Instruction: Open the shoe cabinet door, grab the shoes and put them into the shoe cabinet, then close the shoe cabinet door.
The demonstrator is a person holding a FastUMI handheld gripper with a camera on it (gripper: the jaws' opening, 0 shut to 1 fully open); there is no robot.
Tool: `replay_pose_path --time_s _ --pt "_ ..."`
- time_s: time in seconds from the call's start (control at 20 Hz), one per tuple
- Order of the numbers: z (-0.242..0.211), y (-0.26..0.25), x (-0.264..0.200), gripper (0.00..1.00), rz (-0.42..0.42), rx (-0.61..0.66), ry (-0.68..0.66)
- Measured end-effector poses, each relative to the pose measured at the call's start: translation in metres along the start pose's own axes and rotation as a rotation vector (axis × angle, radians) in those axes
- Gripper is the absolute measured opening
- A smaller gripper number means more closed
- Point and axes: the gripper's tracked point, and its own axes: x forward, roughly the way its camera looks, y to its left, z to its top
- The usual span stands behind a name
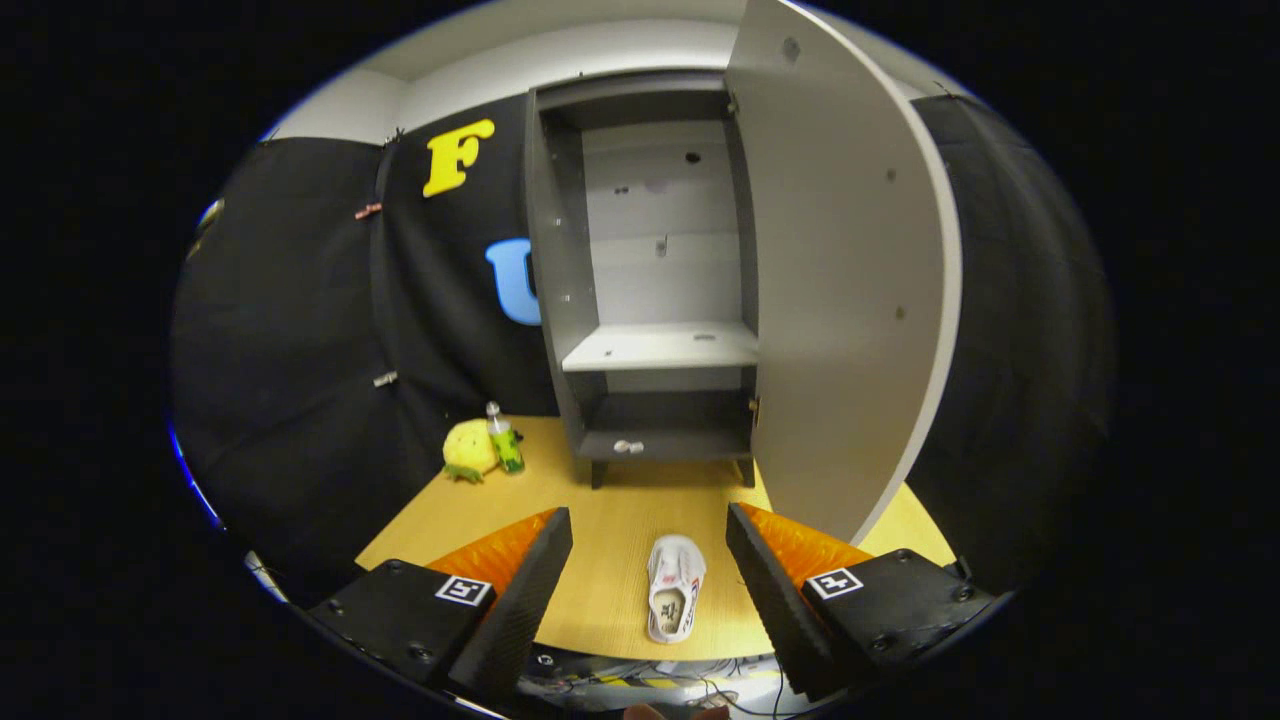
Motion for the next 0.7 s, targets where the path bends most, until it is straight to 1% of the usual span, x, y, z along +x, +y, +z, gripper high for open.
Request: replay_pose_path --time_s 0.3,0.4,0.55,0.7 --pt "-0.114 0.007 0.049 0.98 -0.023 0.014 0.227" --pt "-0.142 0.008 0.069 0.99 -0.028 0.027 0.267" --pt "-0.178 0.003 0.115 0.98 -0.062 0.037 0.314" --pt "-0.218 -0.01 0.153 0.79 -0.097 0.046 0.357"
